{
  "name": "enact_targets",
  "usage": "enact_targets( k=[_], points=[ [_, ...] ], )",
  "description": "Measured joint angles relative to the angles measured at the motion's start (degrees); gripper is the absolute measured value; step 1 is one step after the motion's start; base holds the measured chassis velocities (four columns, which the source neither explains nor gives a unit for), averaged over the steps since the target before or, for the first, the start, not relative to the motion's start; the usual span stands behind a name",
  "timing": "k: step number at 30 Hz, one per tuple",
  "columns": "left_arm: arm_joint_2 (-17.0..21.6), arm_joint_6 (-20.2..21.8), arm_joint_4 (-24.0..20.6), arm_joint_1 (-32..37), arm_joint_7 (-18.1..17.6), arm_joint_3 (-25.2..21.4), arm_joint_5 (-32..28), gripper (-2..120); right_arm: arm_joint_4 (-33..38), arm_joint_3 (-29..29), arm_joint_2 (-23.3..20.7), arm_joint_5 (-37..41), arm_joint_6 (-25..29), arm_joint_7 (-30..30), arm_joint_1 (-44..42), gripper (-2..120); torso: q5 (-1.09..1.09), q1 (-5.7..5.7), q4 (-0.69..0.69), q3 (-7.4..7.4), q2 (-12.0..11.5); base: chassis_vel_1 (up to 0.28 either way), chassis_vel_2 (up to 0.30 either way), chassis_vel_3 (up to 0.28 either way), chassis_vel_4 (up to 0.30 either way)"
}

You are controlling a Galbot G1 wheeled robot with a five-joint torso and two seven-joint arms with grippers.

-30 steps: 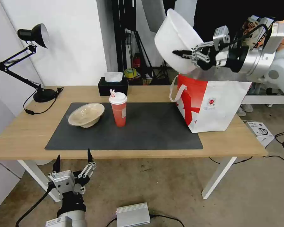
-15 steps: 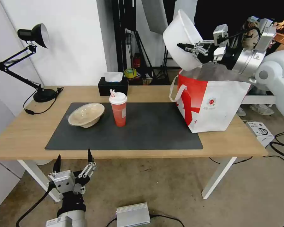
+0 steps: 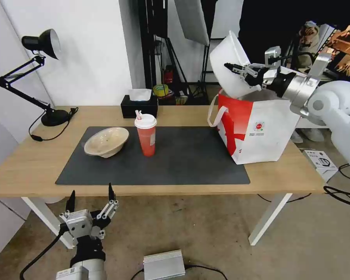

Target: Pick up the trash from the table and place it into the takeout bag.

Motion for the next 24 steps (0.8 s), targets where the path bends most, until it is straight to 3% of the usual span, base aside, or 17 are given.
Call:
enact_targets(
  k=[24],
  points=[
    [0.1, 0.0, -0.3, 0.4, -0.1, 0.0, 0.0, 100, -1.2, 2.8, 0.7, 0.0, 1.6, 2.1, -4.2, 0, 0.0, 0.0, 0.0, 0.0, 0.0, 0.0, 0.0, 0.0, 0.0]
  ],
)
